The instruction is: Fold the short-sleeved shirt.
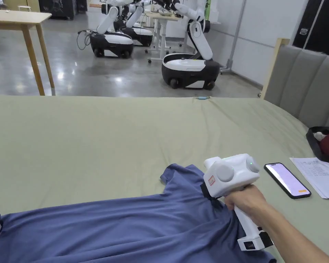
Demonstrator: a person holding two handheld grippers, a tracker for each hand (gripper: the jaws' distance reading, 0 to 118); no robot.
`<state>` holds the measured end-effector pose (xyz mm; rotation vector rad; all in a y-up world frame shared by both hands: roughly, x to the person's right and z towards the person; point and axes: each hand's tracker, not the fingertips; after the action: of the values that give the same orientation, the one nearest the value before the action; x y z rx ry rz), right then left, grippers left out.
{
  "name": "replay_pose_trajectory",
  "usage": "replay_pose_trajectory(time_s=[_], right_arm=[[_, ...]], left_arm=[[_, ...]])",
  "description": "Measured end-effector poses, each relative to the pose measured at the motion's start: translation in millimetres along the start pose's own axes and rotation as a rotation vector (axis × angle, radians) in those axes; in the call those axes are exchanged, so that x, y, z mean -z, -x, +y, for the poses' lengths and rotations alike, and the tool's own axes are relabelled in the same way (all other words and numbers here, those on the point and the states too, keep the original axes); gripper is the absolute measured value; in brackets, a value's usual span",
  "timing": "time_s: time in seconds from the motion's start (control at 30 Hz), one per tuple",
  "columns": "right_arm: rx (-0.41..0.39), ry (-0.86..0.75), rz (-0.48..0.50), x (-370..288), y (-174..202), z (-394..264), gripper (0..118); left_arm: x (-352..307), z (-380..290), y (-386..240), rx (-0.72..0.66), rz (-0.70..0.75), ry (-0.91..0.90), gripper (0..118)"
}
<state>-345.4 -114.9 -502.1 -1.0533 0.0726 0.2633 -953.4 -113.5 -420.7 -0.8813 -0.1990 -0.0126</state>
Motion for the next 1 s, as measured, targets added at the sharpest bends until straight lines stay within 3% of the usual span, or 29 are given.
replay_pose_trajectory(time_s=[0.07, 0.13, 0.27, 0.33, 0.53, 0.73, 0.87, 1.0], right_arm=[[-0.013, -0.006, -0.002, -3.2, -3.4, 1.0, 0], [0.029, -0.077, 0.019, -25.3, -6.9, 1.1, 1], [0.048, -0.266, 0.119, -110.7, -19.9, -21.4, 1], [0.044, -0.334, 0.147, -151.3, -22.0, -44.5, 1], [-0.006, -0.405, 0.144, -237.3, -11.9, -139.6, 1], [0.022, -0.249, 0.166, -226.8, 4.1, -226.3, 1], [0.013, -0.128, 0.158, -187.9, 10.2, -246.0, 1], [-0.044, -0.027, 0.114, -149.0, 18.8, -252.6, 1]], left_arm=[[0.3, 1.6, 2.0, 0.009, 0.001, -0.001, 1], [-10.6, 2.8, 3.7, 0.007, 0.001, -0.011, 1], [-58.0, -5.4, 8.2, -0.042, -0.092, -0.121, 1], [-90.4, -18.8, 5.0, -0.044, -0.149, -0.183, 1], [-173.3, -84.9, -5.3, -0.01, -0.134, -0.232, 1], [-170.9, -165.9, -4.6, -0.093, -0.178, -0.135, 1], [-143.1, -187.3, -5.5, -0.081, -0.189, -0.06, 1], [-123.3, -194.1, -5.3, -0.091, -0.154, -0.022, 1]])
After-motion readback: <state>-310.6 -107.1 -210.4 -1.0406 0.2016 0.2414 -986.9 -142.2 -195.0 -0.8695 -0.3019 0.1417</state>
